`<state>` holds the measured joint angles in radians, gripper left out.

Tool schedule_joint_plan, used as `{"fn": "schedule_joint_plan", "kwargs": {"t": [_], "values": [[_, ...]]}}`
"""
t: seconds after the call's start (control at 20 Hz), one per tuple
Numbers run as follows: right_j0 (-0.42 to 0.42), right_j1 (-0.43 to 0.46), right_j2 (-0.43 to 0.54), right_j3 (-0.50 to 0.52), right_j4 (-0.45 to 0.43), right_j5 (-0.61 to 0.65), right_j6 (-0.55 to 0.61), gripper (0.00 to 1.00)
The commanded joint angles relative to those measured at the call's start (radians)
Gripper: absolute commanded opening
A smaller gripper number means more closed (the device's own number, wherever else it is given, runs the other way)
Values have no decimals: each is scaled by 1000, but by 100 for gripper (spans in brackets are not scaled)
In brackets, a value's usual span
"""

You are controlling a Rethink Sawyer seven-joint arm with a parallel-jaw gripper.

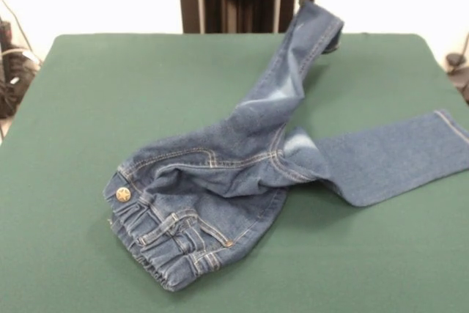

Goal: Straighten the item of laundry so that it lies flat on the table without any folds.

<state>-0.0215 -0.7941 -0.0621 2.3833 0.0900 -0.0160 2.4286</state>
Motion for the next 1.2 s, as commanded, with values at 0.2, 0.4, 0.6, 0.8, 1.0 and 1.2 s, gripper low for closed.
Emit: {"fn": "schedule_joint_plan", "kwargs": {"t": [0.2, 0.4, 0.6, 0.8, 1.0, 1.2], "values": [[157, -29, 31, 67, 210, 30, 333, 0], [302, -68, -85, 64, 313, 132, 363, 0], [328, -135, -109, 91, 317, 170, 310, 0], [301, -171, -29, 182, 322, 91, 308, 0], [207, -109, 140, 283, 270, -110, 397, 0], [184, -31, 211, 298, 235, -218, 465, 0]]}}
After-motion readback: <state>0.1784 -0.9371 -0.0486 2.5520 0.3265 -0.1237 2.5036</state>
